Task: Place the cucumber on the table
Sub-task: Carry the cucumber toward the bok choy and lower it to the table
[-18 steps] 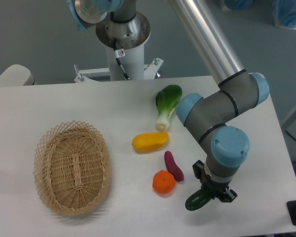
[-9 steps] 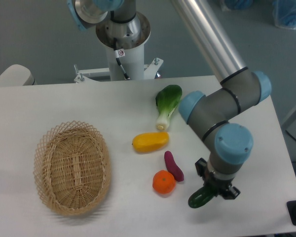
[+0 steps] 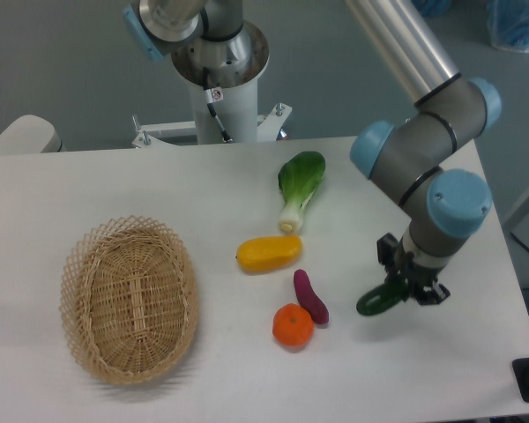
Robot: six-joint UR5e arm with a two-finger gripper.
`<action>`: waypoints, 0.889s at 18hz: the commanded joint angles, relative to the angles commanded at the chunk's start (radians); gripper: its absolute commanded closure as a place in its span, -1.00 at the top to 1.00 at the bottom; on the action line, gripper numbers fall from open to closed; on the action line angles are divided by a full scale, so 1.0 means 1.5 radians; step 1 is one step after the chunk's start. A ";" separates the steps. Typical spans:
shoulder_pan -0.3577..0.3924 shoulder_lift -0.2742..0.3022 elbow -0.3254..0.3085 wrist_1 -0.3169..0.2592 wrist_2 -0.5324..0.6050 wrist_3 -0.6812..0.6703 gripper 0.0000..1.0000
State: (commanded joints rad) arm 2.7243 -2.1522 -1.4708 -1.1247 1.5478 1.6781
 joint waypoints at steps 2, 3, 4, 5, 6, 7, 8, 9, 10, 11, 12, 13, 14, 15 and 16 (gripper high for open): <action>0.008 0.012 -0.044 0.045 0.000 0.001 -0.63; 0.008 0.017 -0.059 0.062 0.001 0.001 -0.62; 0.008 0.024 -0.074 0.068 0.001 0.000 -0.62; 0.008 0.033 -0.085 0.068 0.002 0.000 -0.62; 0.007 0.040 -0.098 0.068 0.002 0.000 -0.62; 0.007 0.049 -0.113 0.068 0.003 0.000 -0.59; 0.006 0.058 -0.130 0.069 0.003 0.001 -0.57; 0.003 0.066 -0.146 0.070 0.003 0.000 -0.56; 0.000 0.074 -0.160 0.070 0.003 -0.001 -0.54; -0.003 0.077 -0.169 0.070 0.003 -0.002 -0.52; -0.005 0.078 -0.176 0.070 0.003 -0.003 -0.50; -0.009 0.079 -0.179 0.070 0.003 -0.002 -0.45; -0.013 0.083 -0.185 0.070 0.003 -0.001 -0.32; -0.014 0.083 -0.190 0.070 0.003 -0.002 -0.09; -0.015 0.083 -0.191 0.070 0.003 -0.003 0.30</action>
State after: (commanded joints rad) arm 2.7014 -2.0279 -1.7579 -1.0201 1.5524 1.6736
